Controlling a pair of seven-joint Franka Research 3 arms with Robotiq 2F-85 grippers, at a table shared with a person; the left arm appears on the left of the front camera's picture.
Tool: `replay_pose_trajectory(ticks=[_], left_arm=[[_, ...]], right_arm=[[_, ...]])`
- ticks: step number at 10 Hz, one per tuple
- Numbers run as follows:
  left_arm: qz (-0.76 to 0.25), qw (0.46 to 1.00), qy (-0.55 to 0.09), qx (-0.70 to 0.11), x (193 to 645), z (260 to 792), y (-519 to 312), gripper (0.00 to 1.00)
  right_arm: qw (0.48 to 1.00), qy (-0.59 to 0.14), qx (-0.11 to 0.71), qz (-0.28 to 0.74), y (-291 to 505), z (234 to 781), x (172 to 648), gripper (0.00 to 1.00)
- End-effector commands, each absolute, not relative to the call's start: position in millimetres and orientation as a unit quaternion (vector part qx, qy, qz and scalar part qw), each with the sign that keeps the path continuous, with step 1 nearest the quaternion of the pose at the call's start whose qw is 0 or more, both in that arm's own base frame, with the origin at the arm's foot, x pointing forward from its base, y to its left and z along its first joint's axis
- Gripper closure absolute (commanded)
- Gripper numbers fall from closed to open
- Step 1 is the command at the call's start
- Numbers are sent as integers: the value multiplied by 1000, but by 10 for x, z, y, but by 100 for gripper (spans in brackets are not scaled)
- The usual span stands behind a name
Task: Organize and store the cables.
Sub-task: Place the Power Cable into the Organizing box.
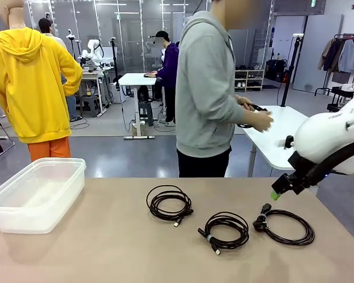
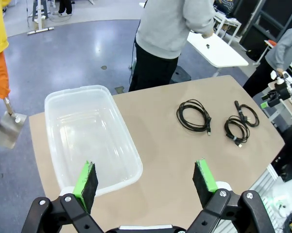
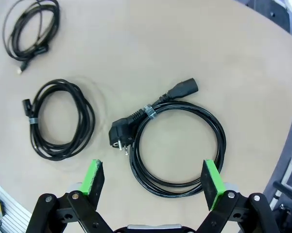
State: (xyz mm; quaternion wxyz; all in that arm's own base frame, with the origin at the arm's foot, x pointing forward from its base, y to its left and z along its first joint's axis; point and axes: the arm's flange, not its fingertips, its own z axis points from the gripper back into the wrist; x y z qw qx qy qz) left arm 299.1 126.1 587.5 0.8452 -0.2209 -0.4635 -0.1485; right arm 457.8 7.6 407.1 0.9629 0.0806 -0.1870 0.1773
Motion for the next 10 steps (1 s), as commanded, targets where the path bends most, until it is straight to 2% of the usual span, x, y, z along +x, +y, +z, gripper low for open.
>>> replay_pose_trajectory(ticks=[1,2,5,6,8,10], left_arm=[[-156,844,-462,-223,2989,5872,1260,0],[-156,844,-462,-223,2989,5872,1260,0],[-156,844,-462,-223,2989,5872,1260,0],[-156,844,-462,-223,2989,5872,1260,0],[-156,844,-462,-223,2989,5872,1260,0],[-156,844,-462,-223,2989,5872,1260,0]], right_arm=[[970,-179,53,155,87,4219,4634,0],[963,-187,81,177,76,4071,4578,0],[965,-183,70,172,81,4071,4614,0],[954,-155,80,244,46,4113,4637,0],[873,-170,54,454,143,4122,4782,0],[749,-141,68,644,177,4083,4880,0]])
